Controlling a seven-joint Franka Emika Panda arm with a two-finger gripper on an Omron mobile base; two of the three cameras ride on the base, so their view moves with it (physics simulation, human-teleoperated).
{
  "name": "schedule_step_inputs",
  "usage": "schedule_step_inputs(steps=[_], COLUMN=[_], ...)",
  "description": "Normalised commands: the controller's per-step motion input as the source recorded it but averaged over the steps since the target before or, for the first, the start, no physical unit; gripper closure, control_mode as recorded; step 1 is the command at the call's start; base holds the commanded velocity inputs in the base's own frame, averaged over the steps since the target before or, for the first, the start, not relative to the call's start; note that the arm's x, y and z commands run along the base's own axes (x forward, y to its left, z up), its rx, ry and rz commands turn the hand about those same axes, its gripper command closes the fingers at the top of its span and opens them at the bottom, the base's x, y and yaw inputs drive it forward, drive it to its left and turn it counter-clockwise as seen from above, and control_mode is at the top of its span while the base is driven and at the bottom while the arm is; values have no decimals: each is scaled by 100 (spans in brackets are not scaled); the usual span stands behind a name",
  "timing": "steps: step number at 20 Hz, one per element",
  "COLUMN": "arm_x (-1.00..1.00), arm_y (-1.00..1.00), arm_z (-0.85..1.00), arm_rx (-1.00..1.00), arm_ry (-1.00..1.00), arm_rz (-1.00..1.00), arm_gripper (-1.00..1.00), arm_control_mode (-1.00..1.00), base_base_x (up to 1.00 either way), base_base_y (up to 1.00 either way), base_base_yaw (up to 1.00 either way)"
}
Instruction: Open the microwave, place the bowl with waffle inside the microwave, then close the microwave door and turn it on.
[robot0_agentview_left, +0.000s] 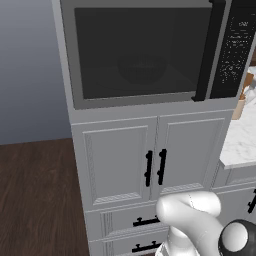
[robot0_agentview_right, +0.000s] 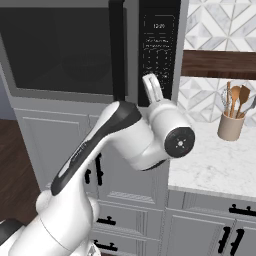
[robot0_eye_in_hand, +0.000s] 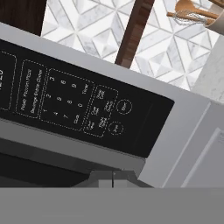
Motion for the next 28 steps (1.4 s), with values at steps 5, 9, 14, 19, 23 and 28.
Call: schedule_step_inputs(steps=[5,9,14,19,23,28], arm_x=[12,21,46,50,42,35], arm_y=[-22,0,0,0,0,0], arm_z=[-13,0,0,0,0,-2], arm_rx=[8,1,0,0,0,0], arm_ry=[0,0,2,5,3,0], arm_rz=[0,0,0,0,0,0], arm_gripper=[100,100,100,100,100,100], arm_control_mode=[-100,-100,-100,-100,-100,-100], base_base_x=[0,0,0,0,0,0], base_base_y=[0,0,0,0,0,0], base_base_yaw=[0,0,0,0,0,0])
